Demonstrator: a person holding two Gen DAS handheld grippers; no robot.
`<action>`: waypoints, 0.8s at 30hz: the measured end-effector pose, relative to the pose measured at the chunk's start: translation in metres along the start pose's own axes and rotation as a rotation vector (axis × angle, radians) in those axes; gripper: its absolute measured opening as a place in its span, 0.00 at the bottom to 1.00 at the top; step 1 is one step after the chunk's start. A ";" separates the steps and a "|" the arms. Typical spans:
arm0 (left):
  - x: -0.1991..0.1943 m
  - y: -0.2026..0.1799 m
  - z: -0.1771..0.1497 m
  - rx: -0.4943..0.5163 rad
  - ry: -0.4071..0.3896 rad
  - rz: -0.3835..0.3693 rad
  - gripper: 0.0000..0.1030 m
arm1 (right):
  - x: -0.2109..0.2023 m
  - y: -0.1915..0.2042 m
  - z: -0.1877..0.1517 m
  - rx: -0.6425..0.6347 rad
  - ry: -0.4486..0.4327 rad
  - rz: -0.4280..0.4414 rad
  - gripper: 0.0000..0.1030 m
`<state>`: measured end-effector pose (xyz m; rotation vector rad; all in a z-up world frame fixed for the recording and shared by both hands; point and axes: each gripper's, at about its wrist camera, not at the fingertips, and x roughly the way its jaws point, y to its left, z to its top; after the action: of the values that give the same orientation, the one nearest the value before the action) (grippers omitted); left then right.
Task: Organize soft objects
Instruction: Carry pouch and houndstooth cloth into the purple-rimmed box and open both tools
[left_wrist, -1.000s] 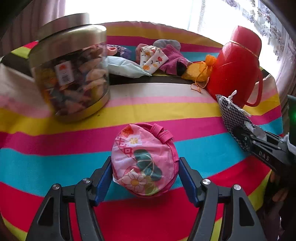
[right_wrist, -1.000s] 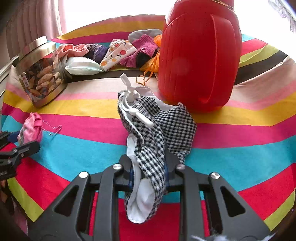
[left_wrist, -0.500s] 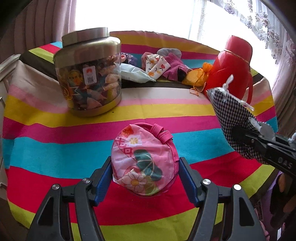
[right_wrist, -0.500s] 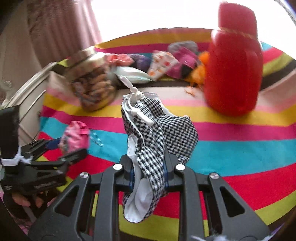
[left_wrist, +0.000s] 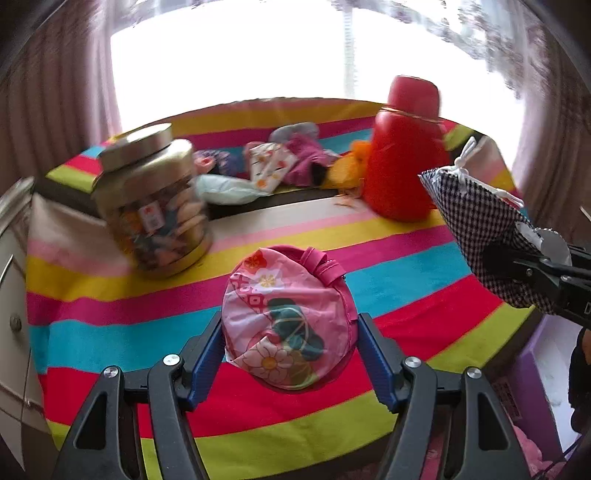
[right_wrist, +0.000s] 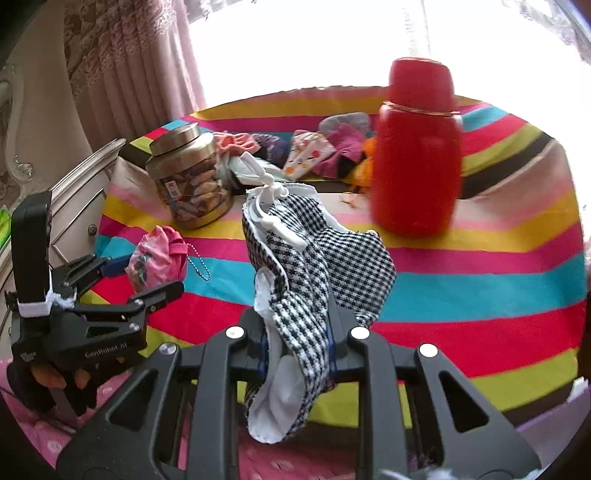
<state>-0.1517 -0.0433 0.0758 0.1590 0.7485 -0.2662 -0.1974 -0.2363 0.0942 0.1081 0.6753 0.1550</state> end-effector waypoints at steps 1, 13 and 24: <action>-0.002 -0.005 0.001 0.015 -0.004 -0.006 0.67 | -0.007 -0.005 -0.003 0.005 -0.004 -0.011 0.26; -0.021 -0.067 0.009 0.180 -0.029 -0.082 0.67 | -0.068 -0.058 -0.040 0.105 -0.049 -0.082 0.26; -0.034 -0.137 0.013 0.367 -0.032 -0.190 0.67 | -0.112 -0.091 -0.071 0.159 -0.053 -0.207 0.26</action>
<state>-0.2081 -0.1709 0.1021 0.4310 0.6779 -0.5857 -0.3181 -0.3425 0.0945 0.1933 0.6413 -0.1001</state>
